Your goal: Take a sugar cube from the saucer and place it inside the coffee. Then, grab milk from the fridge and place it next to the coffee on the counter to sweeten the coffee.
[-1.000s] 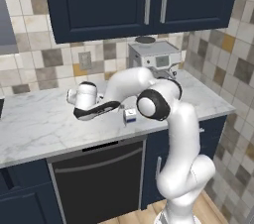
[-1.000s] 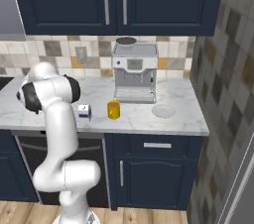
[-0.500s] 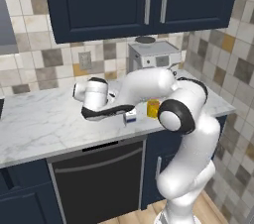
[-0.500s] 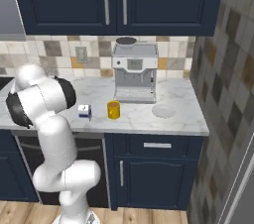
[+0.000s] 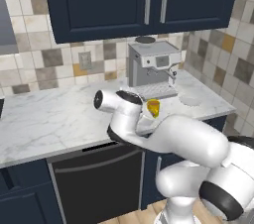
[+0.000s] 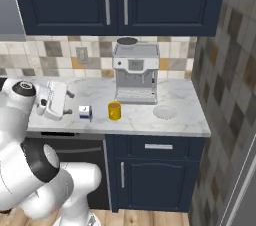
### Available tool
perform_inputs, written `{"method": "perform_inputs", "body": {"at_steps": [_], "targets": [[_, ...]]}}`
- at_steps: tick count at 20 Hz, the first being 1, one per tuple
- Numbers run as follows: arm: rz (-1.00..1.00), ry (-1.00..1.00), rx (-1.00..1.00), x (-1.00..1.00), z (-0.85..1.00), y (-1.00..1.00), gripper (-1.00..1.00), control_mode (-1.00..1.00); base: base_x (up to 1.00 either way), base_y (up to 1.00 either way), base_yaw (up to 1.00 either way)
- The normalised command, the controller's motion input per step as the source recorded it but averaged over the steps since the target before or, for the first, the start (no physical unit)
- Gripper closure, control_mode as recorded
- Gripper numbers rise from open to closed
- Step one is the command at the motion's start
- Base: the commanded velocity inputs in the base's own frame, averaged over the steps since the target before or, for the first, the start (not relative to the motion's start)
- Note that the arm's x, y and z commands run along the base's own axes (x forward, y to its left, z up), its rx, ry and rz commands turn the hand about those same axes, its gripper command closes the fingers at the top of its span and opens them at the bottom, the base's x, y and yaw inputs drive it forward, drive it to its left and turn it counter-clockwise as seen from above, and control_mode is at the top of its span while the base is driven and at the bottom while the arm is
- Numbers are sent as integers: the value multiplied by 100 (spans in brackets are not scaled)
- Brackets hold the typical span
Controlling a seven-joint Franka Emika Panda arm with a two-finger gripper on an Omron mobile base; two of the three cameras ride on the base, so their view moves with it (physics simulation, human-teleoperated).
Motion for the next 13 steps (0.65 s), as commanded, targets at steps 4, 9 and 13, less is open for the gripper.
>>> {"method": "perform_inputs", "body": {"at_steps": [4, 9, 13], "targets": [[2, -74, 13, -100, 2, -45, -100, -100, 0, 0, 0], [2, -70, 32, -99, 25, -75, -100, -100, 0, 0, 0], [1, -50, 52, -84, 40, -100, -100, -100, 0, 0, 0]]}}
